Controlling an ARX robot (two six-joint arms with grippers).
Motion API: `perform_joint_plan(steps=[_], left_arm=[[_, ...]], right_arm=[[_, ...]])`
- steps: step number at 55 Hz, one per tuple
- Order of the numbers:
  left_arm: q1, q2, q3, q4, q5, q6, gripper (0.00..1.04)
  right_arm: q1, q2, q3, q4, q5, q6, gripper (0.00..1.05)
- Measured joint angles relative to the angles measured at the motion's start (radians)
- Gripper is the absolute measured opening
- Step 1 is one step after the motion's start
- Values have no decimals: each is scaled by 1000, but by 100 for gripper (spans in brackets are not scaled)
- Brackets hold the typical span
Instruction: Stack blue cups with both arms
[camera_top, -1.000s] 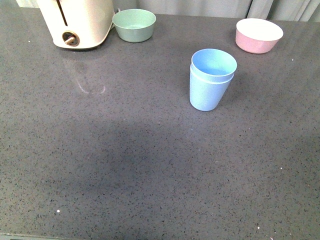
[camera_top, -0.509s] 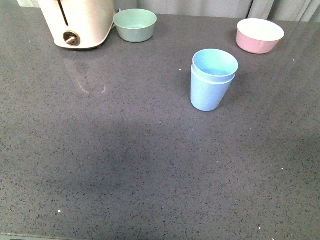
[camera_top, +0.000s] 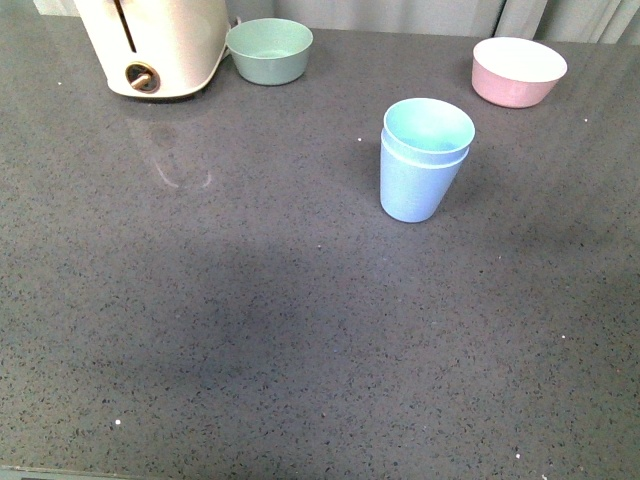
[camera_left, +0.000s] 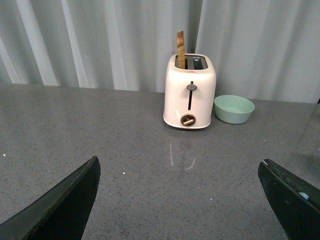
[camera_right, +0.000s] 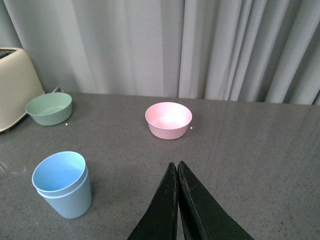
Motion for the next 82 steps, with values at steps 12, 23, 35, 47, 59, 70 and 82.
perform_joint_plan(steps=[12, 23, 35, 47, 59, 70, 82], left_arm=[[0, 0, 0, 0, 0, 0, 96], [0, 0, 0, 0, 0, 0, 96], [0, 0, 0, 0, 0, 0, 96], [0, 0, 0, 0, 0, 1, 96], [0, 0, 0, 0, 0, 1, 96], [0, 0, 0, 0, 0, 1, 96], [0, 0, 0, 0, 0, 1, 96]], right_arm=[[-36, -111, -84, -23, -14, 0, 2], [-36, -226, -141, -84, -14, 0, 2], [-36, -319, -169, -146, -14, 0, 2], [-36, -403, -196, -177, -14, 0, 2], [-36, -489, -196, -257, -14, 0, 2], [-36, -555, -196, -324, -14, 1, 2], [-36, -634, -195, -404, -14, 0, 2]])
